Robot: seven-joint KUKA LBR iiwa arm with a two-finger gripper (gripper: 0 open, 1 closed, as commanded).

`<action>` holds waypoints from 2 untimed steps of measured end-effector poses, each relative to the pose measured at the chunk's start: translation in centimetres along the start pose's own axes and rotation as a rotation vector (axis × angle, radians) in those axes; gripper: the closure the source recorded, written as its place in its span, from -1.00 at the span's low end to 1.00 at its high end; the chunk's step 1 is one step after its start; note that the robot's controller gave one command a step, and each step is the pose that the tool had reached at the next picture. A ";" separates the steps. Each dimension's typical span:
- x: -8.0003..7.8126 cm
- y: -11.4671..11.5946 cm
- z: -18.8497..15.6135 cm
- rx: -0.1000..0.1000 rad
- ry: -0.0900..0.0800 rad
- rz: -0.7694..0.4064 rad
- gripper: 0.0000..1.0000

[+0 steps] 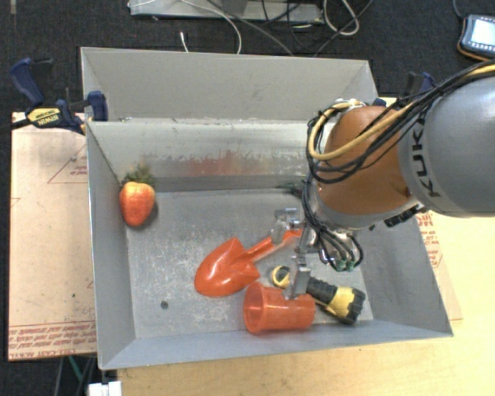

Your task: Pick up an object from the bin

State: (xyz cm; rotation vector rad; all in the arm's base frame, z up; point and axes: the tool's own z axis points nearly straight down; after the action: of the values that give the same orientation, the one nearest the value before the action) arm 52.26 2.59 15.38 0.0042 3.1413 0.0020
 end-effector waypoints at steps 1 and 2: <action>0.0 0.0 0.0 0.000 0.000 0.000 -1.00; -8.2 -0.1 4.5 -0.001 -0.003 -0.053 -1.00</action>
Offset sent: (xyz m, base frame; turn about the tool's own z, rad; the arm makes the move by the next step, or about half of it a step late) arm 0.0809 -0.0019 -0.0432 -0.0545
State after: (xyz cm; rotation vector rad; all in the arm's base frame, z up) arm 60.47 2.45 10.86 -0.0794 3.1373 0.0032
